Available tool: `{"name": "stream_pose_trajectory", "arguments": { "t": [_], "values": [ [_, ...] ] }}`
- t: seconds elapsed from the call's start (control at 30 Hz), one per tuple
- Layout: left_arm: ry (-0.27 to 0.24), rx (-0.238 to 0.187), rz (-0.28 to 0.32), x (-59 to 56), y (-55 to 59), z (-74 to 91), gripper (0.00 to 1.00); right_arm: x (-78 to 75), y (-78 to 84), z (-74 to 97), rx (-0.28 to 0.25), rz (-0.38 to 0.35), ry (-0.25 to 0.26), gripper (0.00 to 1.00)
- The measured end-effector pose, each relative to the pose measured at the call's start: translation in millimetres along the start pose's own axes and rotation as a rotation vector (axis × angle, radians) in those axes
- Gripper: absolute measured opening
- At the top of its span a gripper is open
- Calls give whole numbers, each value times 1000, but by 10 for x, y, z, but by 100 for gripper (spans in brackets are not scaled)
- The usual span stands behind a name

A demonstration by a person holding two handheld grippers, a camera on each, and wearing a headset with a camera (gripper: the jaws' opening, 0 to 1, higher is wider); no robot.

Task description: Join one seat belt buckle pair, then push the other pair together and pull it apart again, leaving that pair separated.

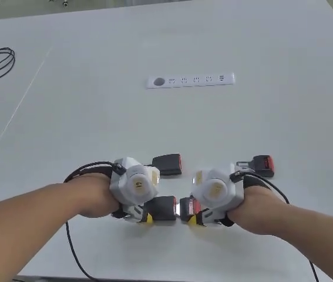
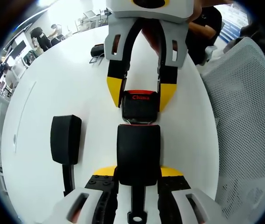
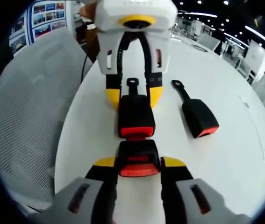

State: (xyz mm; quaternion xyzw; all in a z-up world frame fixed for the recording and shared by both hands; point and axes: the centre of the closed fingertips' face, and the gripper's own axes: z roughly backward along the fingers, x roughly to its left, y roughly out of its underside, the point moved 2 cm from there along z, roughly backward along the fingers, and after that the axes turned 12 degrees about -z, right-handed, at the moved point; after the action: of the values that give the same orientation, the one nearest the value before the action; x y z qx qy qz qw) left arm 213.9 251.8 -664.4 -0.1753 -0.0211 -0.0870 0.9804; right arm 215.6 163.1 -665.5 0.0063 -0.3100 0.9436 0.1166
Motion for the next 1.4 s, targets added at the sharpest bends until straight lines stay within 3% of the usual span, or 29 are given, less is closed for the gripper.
{"name": "stream_pose_trajectory", "arguments": {
  "t": [0.27, 0.57, 0.63, 0.73, 0.87, 0.97, 1.13, 1.4],
  "values": [
    [-30, 4, -37, 11, -25, 80, 33, 6, -46, 33, -27, -22, 7, 36],
    [-61, -46, -26, 78, -162, 295, 34, 10, -186, 235, -68, -13, 17, 38],
    [-95, -58, -17, 165, -192, 345, 29, -3, -194, 285, -78, -19, 19, 37],
    [-123, -83, 6, 280, -235, 387, 30, -59, -159, 345, -88, -29, 29, 37],
    [-123, -76, 7, 403, -235, 392, 30, -151, -96, 410, -93, -43, 41, 37],
    [-150, -81, 13, 565, -233, 420, 31, -229, -14, 471, -86, -45, 50, 38],
    [-179, -97, 59, 781, -250, 446, 32, -469, 152, 627, -69, -57, 79, 36],
    [-171, -77, 51, 974, -188, 360, 34, -829, 428, 828, -13, -54, 107, 36]
  ]
}}
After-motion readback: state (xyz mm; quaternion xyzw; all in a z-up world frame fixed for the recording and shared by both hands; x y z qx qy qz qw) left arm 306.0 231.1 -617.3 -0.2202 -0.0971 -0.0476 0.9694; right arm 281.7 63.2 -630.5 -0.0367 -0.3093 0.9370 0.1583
